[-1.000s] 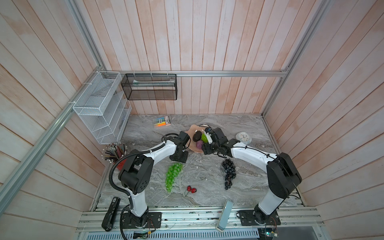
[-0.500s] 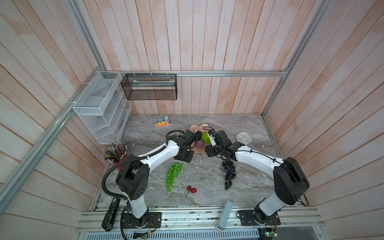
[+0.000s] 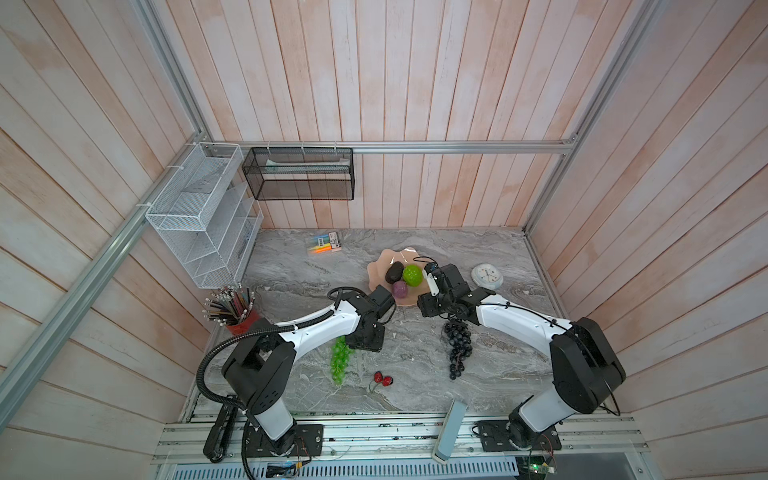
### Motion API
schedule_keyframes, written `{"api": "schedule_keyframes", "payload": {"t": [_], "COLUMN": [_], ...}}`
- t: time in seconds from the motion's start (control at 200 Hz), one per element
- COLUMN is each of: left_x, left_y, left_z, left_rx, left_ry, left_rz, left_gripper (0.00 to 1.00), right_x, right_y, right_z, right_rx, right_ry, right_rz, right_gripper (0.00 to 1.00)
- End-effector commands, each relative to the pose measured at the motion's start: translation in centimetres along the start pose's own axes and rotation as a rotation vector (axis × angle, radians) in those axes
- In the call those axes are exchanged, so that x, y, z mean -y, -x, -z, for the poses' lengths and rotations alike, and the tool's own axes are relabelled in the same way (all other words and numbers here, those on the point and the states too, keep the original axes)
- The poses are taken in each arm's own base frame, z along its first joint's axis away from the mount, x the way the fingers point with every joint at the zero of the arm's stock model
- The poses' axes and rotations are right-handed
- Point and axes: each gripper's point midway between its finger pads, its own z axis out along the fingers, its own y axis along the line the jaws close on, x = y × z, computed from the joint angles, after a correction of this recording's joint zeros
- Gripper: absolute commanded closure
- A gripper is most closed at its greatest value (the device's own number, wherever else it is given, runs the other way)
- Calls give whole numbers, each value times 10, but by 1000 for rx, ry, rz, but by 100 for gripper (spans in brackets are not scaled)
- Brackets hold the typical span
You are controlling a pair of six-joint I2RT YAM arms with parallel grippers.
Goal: Place and organize the fake fruits in the fruit bowl
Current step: 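Lower the left gripper onto the green grapes while the right gripper hovers over the bowl, then close the left gripper on the green grapes stem and lift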
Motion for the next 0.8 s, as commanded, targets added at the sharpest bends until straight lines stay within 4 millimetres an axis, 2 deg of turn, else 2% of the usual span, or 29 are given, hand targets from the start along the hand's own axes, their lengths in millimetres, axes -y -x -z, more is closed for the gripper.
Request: {"api": "schedule_keyframes", "payload": {"t": [0.0,0.145,0.32,0.53,0.655,0.795], "left_x": [-9,-17,-27,-34,-40,-44], "left_y": [13,24,26,38,43,40], "left_z": [5,5,-9,-13,-14,-22], "left_rx": [77,123,105,149,163,147], "left_ry": [40,65,67,76,100,100], "left_rz": [39,58,60,80,84,88], "left_gripper": [53,53,53,54,56,64], "right_x": [-6,-6,-7,-6,-7,-7], "right_y": [10,9,5,4,5,5], "right_z": [-3,-5,-8,-8,-8,-8], "right_rx": [12,8,-4,-4,-2,-2], "right_ry": [23,26,30,27,32,31], "right_rz": [-6,-5,-8,-9,-8,-9], "right_gripper": [30,30,30,30,30,30]}}
